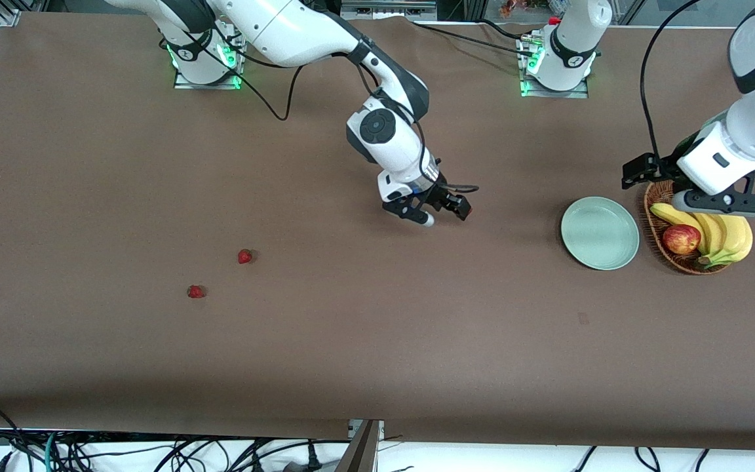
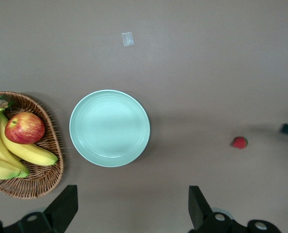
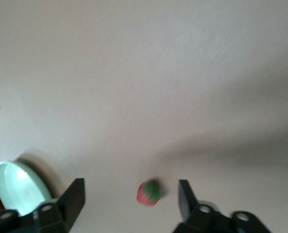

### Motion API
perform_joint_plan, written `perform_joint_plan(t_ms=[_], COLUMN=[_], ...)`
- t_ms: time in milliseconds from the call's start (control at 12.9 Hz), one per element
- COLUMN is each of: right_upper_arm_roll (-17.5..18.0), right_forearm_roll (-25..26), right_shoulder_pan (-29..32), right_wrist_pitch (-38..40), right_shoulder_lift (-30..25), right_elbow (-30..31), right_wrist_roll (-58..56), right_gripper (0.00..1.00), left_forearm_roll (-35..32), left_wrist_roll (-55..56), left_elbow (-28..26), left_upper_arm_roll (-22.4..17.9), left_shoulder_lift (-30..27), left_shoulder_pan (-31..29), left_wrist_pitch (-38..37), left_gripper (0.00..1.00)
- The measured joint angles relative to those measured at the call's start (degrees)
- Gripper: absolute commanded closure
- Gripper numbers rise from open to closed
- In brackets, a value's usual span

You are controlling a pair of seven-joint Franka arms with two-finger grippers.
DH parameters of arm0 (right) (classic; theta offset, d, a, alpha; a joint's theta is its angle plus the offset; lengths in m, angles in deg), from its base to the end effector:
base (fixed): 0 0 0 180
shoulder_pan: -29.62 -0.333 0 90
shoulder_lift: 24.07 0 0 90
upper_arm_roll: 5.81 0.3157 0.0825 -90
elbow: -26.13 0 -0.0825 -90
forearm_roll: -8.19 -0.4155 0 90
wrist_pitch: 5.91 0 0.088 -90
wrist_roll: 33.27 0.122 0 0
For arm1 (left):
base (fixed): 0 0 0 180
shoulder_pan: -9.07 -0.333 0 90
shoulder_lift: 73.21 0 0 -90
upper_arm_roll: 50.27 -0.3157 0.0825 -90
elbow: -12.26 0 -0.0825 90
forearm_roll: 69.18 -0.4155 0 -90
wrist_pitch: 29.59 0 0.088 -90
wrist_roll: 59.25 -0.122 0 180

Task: Collect all strawberries into plate
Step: 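Reach the left gripper to the strawberry while the right gripper reaches another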

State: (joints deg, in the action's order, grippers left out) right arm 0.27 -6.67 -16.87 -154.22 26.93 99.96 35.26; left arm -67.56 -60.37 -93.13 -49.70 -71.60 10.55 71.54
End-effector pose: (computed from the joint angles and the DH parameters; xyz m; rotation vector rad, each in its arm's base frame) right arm 0.5154 0.6312 0.2232 -2.5706 0.6952 0.0268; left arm 0.5874 -0.0239 0.4734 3.1097 -0.0754 -0.1598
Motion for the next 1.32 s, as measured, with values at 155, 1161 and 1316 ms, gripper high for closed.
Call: perform_joint_plan(t_ms=[155,1161,1316], right_upper_arm_roll=[-1.01,-24.76,-24.85], right_forearm_roll=[0.05,1.21,1.21], right_shoulder_pan=[3.11,11.24,11.16], right_wrist_pitch=[11.42,30.46,24.61], right_shoulder_lift=[-3.04,-10.17,-10.52], right_elbow=[-0.87,16.11,21.53], right_wrist_roll=[-5.61,-57.66,-58.54], right_gripper=[0.10,0.09,0.13], left_forearm_roll=[-0.26,-0.33,-0.33], left_wrist_roll=[0.00,30.42,31.38], left_elbow=[-3.14,-29.89,-35.80], left_upper_arm_roll=[0.00,22.08,22.23], left_shoulder_lift=[0.08,0.21,0.41], left_shoulder_pan=[-0.01,1.02,0.99], left_wrist_pitch=[3.46,33.95,41.51], left_gripper=[0.00,0.00,0.00])
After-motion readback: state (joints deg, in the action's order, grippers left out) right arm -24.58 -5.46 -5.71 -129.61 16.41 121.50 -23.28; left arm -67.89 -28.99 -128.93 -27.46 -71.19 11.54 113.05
